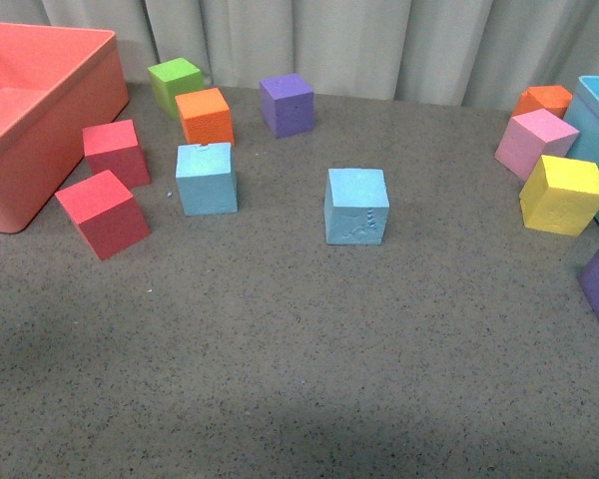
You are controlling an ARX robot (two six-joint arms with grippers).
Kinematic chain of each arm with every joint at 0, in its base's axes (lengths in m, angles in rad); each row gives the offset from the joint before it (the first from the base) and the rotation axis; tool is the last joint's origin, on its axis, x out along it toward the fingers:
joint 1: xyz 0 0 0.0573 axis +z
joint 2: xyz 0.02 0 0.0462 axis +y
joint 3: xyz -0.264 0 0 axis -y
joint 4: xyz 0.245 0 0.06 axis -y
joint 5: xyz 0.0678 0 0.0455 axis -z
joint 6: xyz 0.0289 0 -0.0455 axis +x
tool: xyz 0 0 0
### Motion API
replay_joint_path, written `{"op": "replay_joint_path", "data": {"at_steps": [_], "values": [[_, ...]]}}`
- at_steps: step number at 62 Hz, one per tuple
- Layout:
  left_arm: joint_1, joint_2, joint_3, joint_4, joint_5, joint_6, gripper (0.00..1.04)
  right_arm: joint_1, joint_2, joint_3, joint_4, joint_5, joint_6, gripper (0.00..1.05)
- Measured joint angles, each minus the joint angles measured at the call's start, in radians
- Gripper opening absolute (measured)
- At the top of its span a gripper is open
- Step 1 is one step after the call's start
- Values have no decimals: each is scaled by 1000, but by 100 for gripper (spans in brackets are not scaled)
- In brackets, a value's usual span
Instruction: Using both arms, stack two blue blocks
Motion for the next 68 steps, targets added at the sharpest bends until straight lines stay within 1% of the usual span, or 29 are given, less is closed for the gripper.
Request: {"op": "replay_joint_path", "data": {"at_steps": [8,10,13,19,29,47,51,55,68], "values": [[-35,313,196,-88,2,-10,98,0,0,0,0,0,0,95],[-43,397,263,-125,14,-21,98,0,0,0,0,0,0,95],[-61,515,375,-172,-2,-21,98,0,0,0,0,0,0,95],[-76,614,503,-229,-14,-20,98,0,0,0,0,0,0,95],[-101,787,753,-363,7,-33,98,0,0,0,0,0,0,95],[-104,937,949,-462,-26,-30,98,0,0,0,0,0,0,95],[-104,958,982,-491,-18,-37,98,0,0,0,0,0,0,95],[-104,981,1016,-522,15,-65,98,0,0,0,0,0,0,95],[-106,1043,1076,-572,18,-114,98,0,0,0,0,0,0,95]]}}
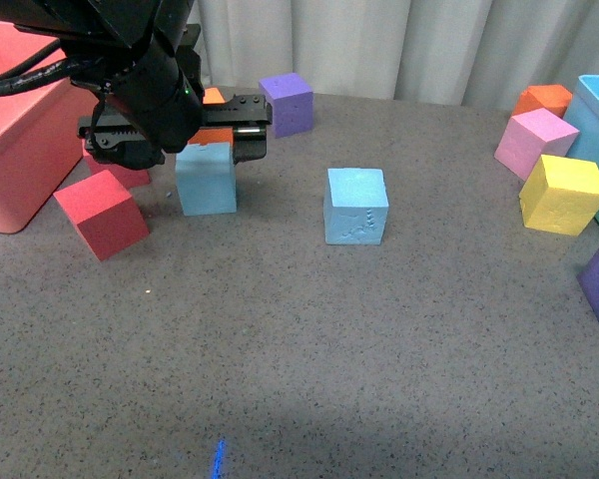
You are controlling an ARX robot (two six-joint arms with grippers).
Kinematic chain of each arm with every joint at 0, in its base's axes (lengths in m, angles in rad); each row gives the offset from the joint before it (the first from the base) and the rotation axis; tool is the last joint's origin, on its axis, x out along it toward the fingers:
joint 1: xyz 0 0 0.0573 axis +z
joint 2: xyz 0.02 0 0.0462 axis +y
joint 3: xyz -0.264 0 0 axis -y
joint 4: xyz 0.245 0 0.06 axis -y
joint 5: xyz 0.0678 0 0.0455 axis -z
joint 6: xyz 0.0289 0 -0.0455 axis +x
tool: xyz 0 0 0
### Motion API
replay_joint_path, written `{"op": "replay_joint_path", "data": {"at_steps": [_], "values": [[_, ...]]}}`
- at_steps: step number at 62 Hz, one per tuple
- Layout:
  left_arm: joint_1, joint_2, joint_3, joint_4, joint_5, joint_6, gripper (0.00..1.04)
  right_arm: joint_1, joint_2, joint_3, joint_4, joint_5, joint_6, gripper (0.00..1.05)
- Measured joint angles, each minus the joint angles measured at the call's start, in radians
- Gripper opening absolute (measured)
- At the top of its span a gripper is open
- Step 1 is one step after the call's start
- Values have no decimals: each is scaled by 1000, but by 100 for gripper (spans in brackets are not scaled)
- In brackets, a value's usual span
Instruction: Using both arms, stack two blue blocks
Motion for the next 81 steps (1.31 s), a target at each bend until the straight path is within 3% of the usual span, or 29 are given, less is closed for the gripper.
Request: {"op": "replay_joint_path", "data": {"at_steps": [19,34,42,51,62,81], "values": [[0,90,74,-16,-21,-1,98,0,0,0,0,0,0,95],[0,105,93,-53,-3,-24,62,0,0,0,0,0,0,95],[0,104,93,-53,2,-32,53,0,0,0,0,0,0,95],[-9,72,63,-55,4,-35,50,0,0,0,0,0,0,95],[-64,-39,32,-94,-74,-44,48,0,0,0,0,0,0,95],[-241,-97,115,-228,-98,-95,47,0,0,0,0,0,0,95]]}}
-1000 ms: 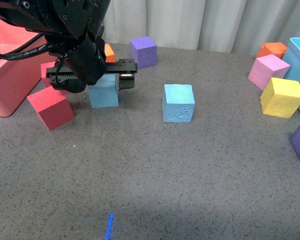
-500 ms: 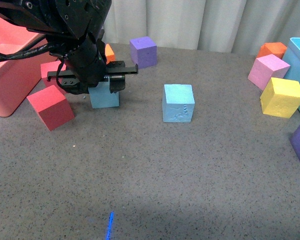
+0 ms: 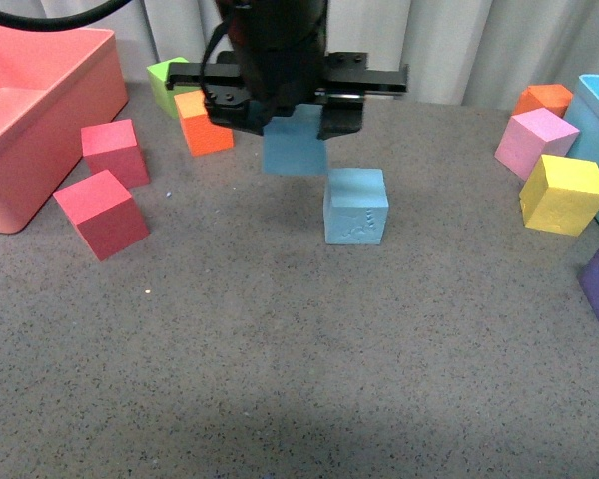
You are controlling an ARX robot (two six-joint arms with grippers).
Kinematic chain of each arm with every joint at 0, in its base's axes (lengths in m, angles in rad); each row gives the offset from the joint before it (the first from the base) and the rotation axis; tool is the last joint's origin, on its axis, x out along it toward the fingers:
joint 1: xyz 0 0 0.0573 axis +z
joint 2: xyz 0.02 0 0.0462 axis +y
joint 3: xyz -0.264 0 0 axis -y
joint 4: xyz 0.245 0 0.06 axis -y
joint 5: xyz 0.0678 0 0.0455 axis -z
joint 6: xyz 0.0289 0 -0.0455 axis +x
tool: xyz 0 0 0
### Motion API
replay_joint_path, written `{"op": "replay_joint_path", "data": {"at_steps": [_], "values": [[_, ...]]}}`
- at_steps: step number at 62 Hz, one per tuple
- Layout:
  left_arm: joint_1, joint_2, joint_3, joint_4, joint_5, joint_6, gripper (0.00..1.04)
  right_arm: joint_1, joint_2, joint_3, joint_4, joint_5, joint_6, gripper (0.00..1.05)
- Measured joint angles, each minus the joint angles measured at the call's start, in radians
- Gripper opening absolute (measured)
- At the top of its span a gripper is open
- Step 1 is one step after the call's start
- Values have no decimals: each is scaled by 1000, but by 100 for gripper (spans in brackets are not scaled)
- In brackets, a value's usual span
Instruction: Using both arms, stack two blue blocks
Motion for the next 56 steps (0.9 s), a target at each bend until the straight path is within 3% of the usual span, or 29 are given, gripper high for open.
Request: {"op": "replay_joint_path", "data": {"at_steps": [19,56], "values": [[-117,99,155,-101,-31,-64,47,0,0,0,0,0,0,95],[-122,185,239,-125,-39,-78,47,0,0,0,0,0,0,95]]}}
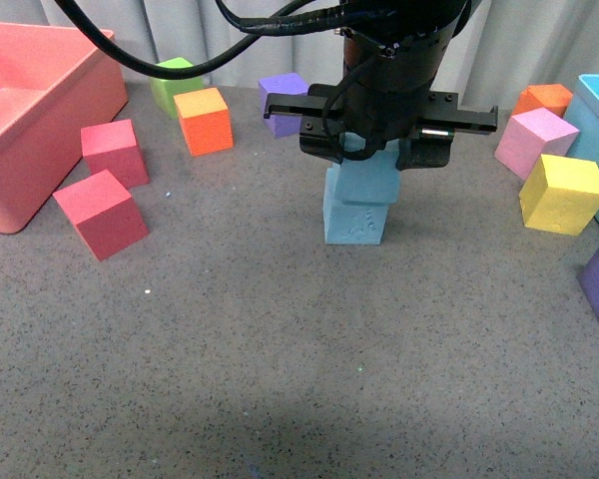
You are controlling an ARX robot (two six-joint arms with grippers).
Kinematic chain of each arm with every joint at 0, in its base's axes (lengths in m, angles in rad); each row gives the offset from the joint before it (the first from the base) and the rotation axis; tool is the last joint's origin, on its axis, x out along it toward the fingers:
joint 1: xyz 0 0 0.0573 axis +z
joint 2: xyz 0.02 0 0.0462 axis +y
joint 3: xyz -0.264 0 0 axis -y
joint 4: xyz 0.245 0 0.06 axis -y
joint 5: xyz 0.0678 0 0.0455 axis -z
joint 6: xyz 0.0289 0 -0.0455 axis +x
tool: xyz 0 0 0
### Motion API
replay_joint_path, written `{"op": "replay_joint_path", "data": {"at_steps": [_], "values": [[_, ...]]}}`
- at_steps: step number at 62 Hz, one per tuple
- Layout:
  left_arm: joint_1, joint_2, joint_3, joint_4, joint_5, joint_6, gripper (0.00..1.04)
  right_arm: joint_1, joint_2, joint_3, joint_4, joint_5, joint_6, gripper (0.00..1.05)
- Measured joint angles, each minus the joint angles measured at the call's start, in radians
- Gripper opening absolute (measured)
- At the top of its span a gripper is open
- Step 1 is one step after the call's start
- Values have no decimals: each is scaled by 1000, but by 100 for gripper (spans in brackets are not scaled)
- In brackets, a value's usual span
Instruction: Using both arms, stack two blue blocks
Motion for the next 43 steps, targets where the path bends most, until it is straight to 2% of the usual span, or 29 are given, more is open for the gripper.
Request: {"op": "replay_joint_path", "data": {"at_steps": [5,11,23,43], "values": [[0,3,0,-2,0,0,52,0,0,0,0,0,0,95],[0,4,0,0,-1,0,70,0,0,0,0,0,0,95],[0,4,2,2,-5,0,98,0,0,0,0,0,0,95],[7,-86,-97,66,8,-3,98,0,0,0,0,0,0,95]]}}
